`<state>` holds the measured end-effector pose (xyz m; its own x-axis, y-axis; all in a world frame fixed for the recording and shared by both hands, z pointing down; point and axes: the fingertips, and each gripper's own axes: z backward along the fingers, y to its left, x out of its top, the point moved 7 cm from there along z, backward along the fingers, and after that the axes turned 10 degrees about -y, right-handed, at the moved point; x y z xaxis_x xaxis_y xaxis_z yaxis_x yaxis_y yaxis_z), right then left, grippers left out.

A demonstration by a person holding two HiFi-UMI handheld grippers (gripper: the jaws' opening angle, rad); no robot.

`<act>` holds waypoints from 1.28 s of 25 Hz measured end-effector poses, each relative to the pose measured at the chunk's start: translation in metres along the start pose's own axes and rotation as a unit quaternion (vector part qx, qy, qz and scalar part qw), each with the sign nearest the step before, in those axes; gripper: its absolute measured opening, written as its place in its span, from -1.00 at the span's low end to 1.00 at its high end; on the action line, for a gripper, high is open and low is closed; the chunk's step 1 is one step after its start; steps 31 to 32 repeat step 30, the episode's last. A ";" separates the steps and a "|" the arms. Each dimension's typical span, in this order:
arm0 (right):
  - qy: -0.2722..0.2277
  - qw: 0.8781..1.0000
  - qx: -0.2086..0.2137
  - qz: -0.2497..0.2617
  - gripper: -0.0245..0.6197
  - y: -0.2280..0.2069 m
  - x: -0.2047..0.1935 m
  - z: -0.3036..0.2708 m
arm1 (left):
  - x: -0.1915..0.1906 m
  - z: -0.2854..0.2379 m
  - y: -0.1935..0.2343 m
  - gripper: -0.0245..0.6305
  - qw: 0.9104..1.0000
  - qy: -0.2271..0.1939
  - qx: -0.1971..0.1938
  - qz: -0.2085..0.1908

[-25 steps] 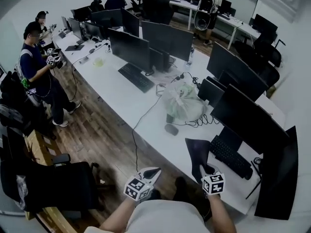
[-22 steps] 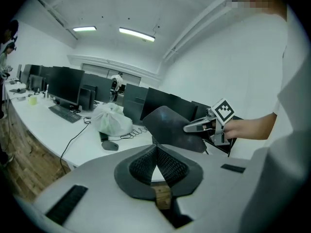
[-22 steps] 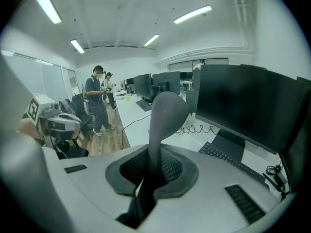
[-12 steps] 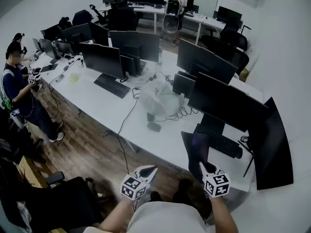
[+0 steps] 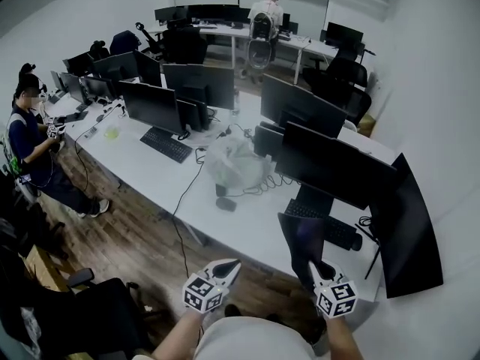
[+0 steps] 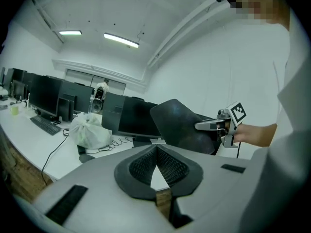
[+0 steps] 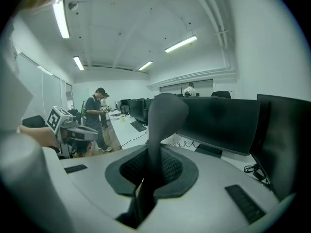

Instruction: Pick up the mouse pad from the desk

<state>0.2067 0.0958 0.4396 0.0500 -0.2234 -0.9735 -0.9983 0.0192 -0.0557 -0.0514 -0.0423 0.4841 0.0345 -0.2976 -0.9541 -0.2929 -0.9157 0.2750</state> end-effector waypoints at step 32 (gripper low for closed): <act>-0.060 0.998 0.007 0.004 -0.79 -0.056 0.025 0.060 | 0.033 -0.028 -0.059 -0.87 0.999 -0.041 0.021 -0.013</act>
